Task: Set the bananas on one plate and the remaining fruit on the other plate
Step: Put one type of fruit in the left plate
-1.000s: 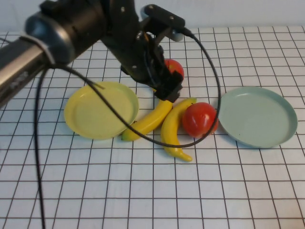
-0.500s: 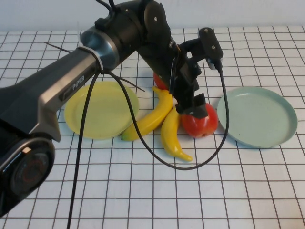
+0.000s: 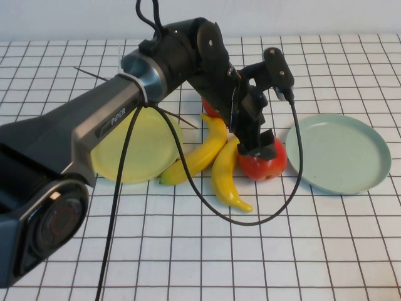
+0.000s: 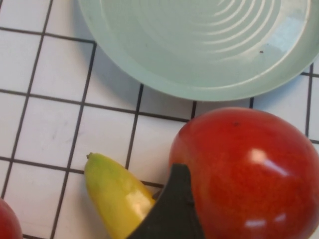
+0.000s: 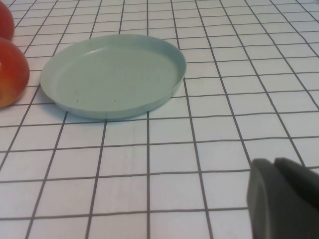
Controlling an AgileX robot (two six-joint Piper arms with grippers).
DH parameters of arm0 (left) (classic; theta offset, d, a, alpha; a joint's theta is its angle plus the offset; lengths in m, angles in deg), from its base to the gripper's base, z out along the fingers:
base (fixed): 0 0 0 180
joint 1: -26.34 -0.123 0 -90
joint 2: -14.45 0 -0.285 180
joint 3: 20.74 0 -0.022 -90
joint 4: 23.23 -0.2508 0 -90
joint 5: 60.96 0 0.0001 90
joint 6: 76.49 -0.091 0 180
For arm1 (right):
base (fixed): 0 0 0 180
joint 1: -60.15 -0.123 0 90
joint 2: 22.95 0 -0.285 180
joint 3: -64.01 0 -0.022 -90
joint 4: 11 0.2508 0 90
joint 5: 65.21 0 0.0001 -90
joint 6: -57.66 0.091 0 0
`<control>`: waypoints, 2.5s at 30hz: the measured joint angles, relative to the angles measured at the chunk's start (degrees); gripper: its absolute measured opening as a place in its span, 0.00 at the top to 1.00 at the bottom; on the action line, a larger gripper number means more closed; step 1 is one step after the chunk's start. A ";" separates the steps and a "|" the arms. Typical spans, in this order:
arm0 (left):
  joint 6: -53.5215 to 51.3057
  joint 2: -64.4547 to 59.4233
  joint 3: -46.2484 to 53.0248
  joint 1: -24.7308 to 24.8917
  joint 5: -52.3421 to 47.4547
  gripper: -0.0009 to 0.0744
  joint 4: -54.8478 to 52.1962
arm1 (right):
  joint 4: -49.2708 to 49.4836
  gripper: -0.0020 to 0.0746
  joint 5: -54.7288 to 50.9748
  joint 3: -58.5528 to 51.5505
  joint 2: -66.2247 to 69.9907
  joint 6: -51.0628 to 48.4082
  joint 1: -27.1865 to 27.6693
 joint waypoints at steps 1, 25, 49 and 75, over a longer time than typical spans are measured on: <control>0.67 -0.37 0.00 0.00 0.31 0.20 -0.15 | 0.00 0.99 0.00 0.00 0.00 0.00 0.00; 5.00 -4.35 -1.75 0.00 1.23 0.28 1.41 | 0.00 0.99 0.00 0.00 0.09 0.00 0.00; 17.13 7.15 -4.52 -14.19 -10.39 0.32 -9.96 | 0.00 0.99 0.00 0.00 0.09 0.00 0.00; 29.92 3.09 -4.42 -19.48 -10.85 0.32 -20.34 | 0.00 0.99 0.00 0.00 0.09 0.00 0.00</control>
